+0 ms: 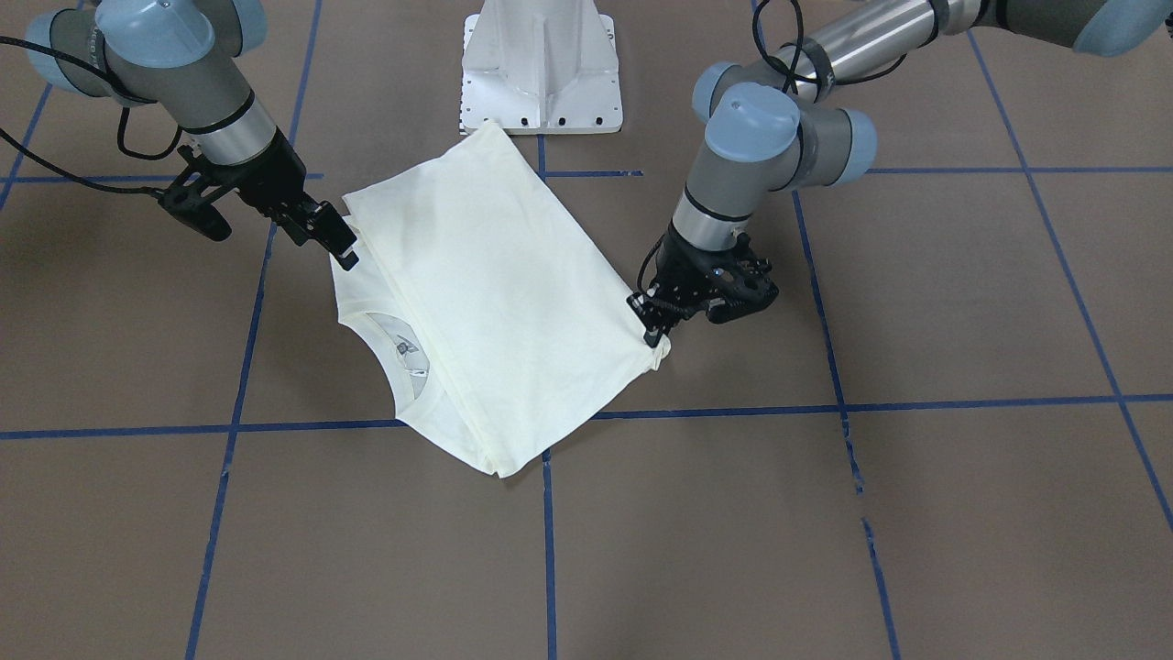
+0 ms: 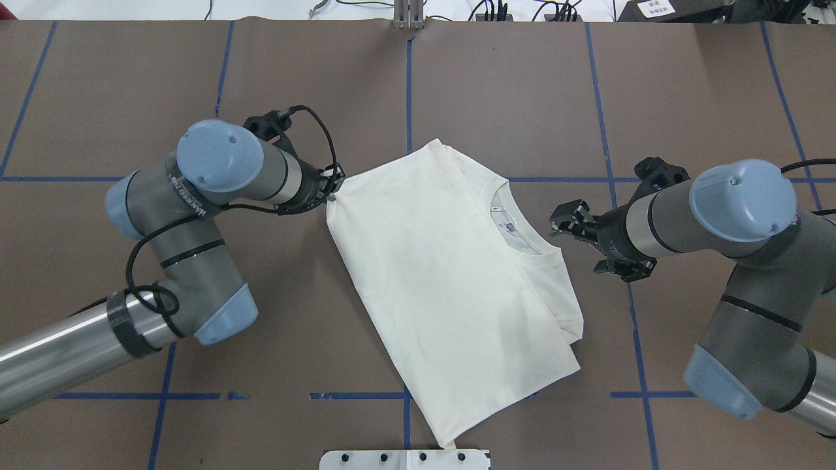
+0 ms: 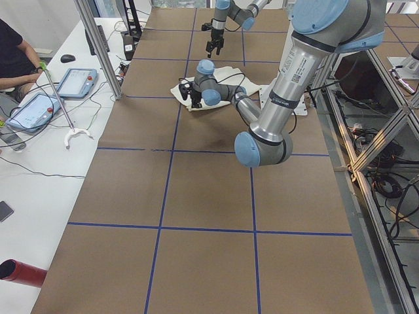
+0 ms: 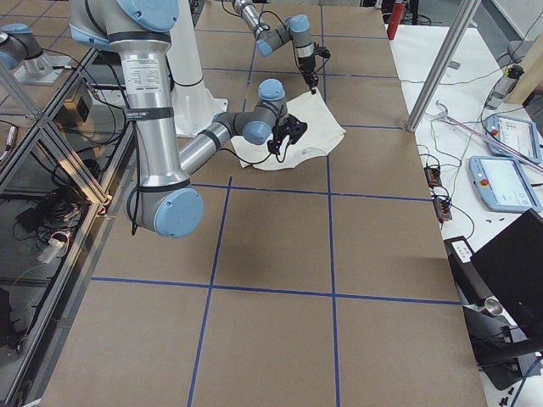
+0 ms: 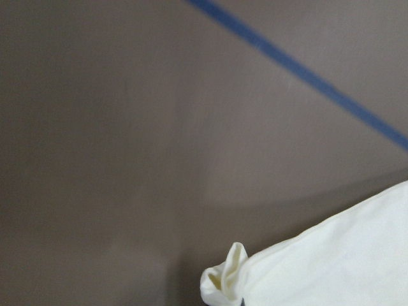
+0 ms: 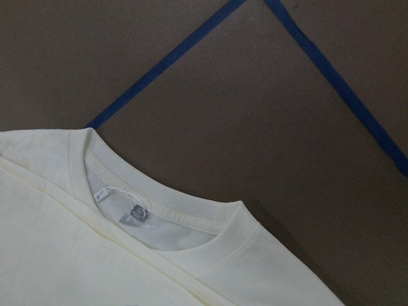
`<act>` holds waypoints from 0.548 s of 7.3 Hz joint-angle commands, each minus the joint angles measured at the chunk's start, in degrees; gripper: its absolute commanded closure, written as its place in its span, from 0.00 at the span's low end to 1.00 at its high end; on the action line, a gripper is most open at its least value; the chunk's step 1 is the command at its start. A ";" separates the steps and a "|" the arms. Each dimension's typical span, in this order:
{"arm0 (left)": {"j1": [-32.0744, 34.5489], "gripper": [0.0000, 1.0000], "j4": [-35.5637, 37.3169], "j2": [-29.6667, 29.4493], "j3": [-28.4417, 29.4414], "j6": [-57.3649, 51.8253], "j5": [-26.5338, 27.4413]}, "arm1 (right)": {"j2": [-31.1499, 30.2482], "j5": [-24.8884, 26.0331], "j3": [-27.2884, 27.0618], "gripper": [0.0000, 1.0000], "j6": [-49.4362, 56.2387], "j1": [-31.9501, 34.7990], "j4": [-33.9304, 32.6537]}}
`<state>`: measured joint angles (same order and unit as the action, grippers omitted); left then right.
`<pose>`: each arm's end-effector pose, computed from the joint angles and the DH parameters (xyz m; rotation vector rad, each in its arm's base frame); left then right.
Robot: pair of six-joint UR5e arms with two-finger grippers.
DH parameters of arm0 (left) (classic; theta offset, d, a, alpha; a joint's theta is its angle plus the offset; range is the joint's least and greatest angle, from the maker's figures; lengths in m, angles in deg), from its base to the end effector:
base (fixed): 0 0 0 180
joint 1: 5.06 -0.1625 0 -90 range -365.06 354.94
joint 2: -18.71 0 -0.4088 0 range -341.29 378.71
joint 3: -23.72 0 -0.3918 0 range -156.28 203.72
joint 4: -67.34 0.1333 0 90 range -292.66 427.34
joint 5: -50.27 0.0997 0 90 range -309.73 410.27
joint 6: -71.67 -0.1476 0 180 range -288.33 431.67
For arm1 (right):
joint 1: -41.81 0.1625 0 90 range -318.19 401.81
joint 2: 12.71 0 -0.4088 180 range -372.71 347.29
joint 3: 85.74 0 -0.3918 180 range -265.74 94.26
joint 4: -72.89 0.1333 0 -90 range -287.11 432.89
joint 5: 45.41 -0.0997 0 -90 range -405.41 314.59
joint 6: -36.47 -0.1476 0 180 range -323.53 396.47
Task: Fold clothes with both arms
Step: 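Pull the shirt's far corner with the left gripper to straighten it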
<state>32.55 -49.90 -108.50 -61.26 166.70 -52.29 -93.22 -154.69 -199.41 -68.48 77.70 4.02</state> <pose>0.5352 -0.5400 0.2668 0.1000 1.0623 -0.5600 -0.4095 -0.4007 0.3518 -0.1377 -0.9976 0.6537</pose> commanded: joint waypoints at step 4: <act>6.60 0.52 -15.58 -17.99 26.59 -4.94 0.27 | 5.36 4.16 3.00 0.00 -0.25 -2.83 -0.13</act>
<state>38.71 -65.25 -126.24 -32.46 162.30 -51.15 -88.76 -151.58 -197.28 -68.68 76.11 3.93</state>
